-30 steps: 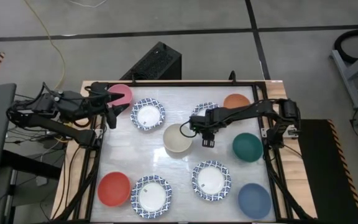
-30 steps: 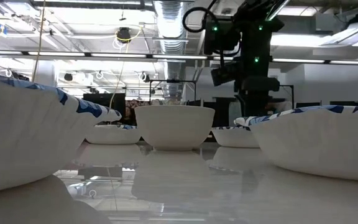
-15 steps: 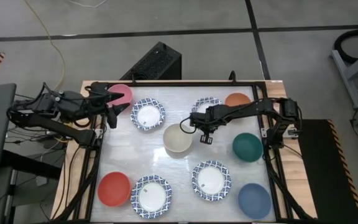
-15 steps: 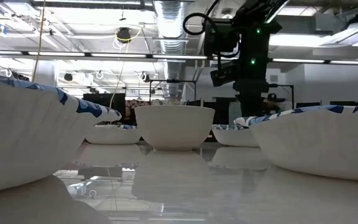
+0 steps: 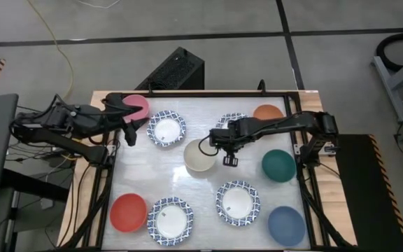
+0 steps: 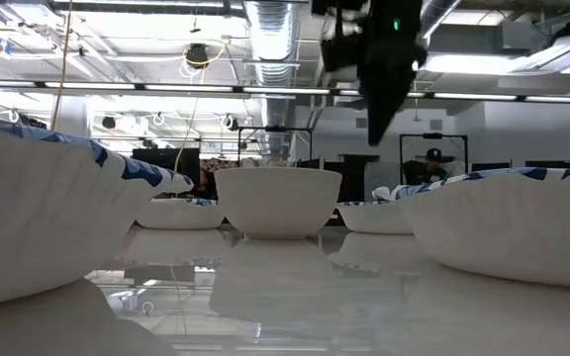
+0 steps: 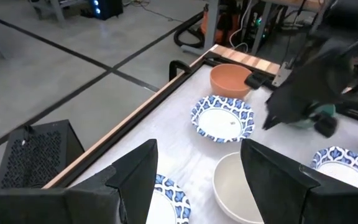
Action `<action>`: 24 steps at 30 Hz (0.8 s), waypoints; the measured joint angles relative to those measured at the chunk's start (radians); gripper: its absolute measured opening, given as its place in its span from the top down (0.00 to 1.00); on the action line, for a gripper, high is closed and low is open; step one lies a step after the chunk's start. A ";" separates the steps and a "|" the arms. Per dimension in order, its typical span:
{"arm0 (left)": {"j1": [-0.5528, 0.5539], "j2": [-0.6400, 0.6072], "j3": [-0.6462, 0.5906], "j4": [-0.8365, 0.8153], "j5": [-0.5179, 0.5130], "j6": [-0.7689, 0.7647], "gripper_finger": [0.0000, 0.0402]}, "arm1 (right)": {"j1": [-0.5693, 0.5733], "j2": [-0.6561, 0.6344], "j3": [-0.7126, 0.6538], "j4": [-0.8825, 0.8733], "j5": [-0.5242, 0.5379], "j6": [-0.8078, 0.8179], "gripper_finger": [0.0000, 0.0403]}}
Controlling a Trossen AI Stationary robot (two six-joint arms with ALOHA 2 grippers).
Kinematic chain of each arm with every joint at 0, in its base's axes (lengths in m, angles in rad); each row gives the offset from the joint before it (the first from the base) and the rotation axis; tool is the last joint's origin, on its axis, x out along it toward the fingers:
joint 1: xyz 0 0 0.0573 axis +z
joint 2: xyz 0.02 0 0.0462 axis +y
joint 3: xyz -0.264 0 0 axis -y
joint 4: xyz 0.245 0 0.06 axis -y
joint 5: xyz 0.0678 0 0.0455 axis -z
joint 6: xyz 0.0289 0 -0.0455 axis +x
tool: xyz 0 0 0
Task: Nest bowls inside each other
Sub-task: Stack the white patterned bowl on top of the white patterned bowl
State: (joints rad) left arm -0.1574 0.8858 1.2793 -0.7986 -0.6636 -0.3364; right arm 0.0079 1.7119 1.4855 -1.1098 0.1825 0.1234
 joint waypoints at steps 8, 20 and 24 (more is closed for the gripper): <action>0.000 0.038 0.000 0.000 -0.001 -0.044 0.45 | -0.004 0.008 -0.011 -0.035 0.001 -0.044 0.77; 0.000 0.061 0.000 0.004 0.144 -0.074 0.45 | -0.147 0.011 -0.241 0.198 -0.002 -0.056 0.39; 0.000 0.061 0.000 0.003 0.144 -0.092 0.45 | -0.151 0.011 -0.265 0.269 -0.058 -0.076 0.40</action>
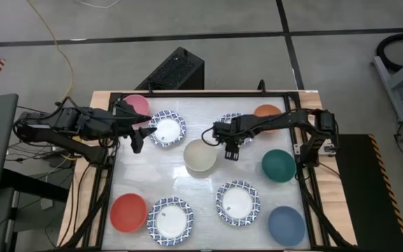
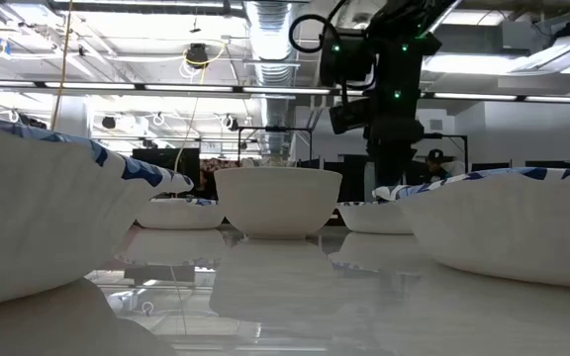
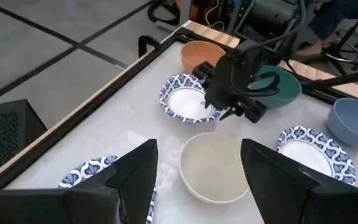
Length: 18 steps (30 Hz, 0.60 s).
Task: Nest bowls inside each other
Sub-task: Stack the white patterned bowl on top of the white patterned bowl
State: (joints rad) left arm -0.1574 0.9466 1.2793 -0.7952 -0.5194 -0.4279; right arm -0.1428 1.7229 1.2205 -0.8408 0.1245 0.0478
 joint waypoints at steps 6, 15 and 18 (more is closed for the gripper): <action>0.000 0.000 0.000 0.000 -0.003 -0.003 0.45 | 0.011 -0.011 0.000 0.013 -0.010 -0.030 0.45; 0.000 0.000 0.000 -0.003 -0.008 0.008 0.45 | -0.027 -0.001 -0.086 0.065 0.022 -0.048 0.46; 0.000 0.000 0.000 -0.003 0.002 0.025 0.45 | -0.044 0.000 -0.125 0.071 0.077 -0.028 0.48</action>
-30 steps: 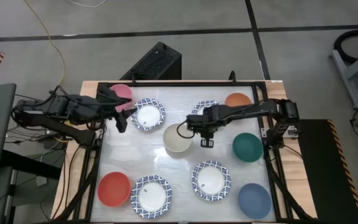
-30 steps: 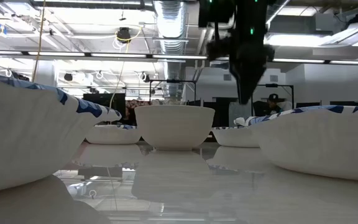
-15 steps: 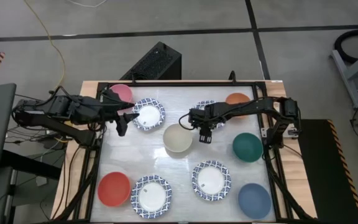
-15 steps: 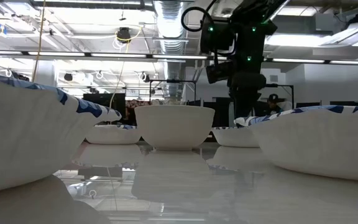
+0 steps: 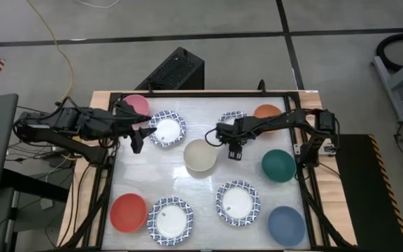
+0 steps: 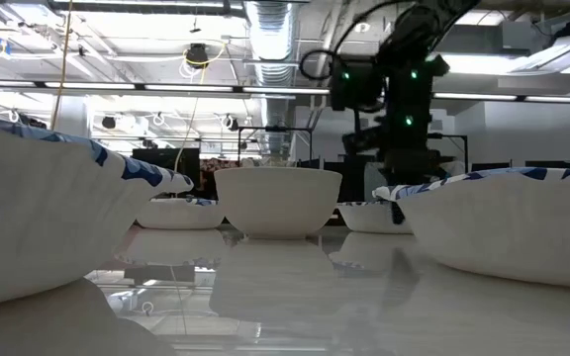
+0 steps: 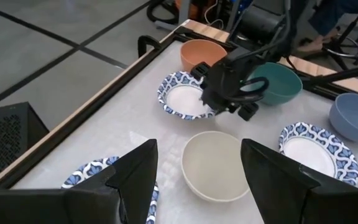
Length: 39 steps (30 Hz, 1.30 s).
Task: Nest bowls inside each other
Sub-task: Stack the white patterned bowl on top of the white patterned bowl
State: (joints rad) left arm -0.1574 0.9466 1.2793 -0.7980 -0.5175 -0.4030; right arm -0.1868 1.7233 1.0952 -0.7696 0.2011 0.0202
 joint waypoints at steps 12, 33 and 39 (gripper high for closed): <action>0.000 0.000 0.000 0.000 0.002 -0.001 0.45 | 0.026 -0.015 0.012 0.018 0.009 0.034 0.96; 0.000 0.003 0.000 -0.007 -0.009 -0.020 0.45 | 0.594 -0.425 0.126 -0.136 -0.042 -0.035 0.99; 0.000 0.003 0.000 -0.054 0.057 -0.006 0.45 | 0.838 -0.323 0.126 -0.129 0.139 -0.008 0.99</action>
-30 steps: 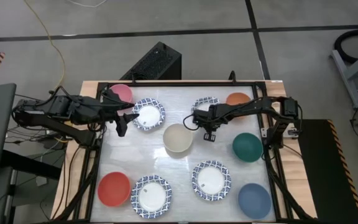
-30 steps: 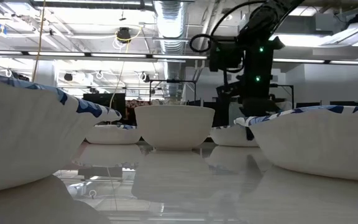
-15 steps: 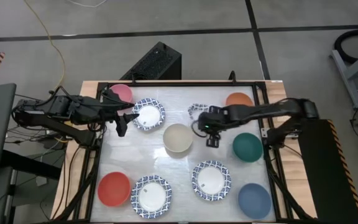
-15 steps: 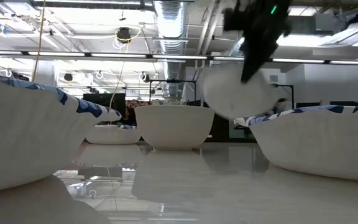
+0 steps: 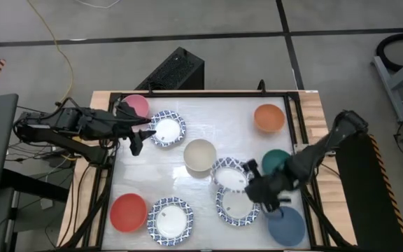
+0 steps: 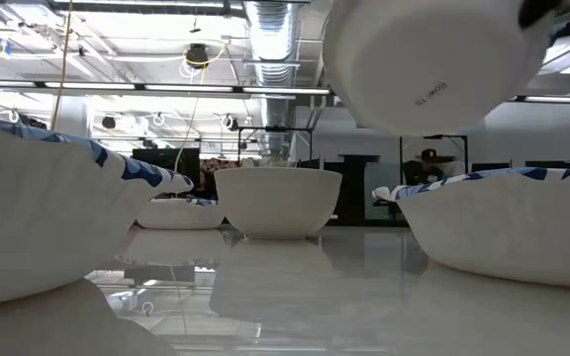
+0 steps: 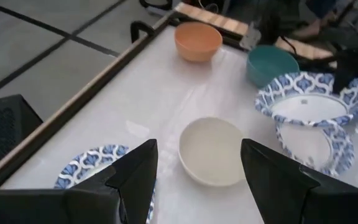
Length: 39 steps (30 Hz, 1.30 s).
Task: Nest bowls inside each other
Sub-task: Stack the white patterned bowl on top of the white patterned bowl
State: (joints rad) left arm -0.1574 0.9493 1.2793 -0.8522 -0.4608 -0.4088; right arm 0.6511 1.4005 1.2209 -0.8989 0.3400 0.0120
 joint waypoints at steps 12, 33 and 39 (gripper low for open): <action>0.000 0.000 0.000 -0.086 0.081 -0.021 0.45 | 0.140 0.299 0.125 -0.093 0.216 0.252 0.99; 0.000 0.000 0.000 -0.081 0.068 -0.022 0.45 | 0.242 0.471 0.284 -0.249 0.184 0.515 0.99; 0.000 0.000 -0.006 -0.082 0.056 -0.022 0.45 | 0.243 0.471 0.280 -0.241 0.138 0.512 0.99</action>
State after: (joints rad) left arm -0.1577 0.9493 1.2732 -0.9344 -0.4049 -0.4305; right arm 0.8944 1.8713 1.5013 -1.1402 0.4777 0.5241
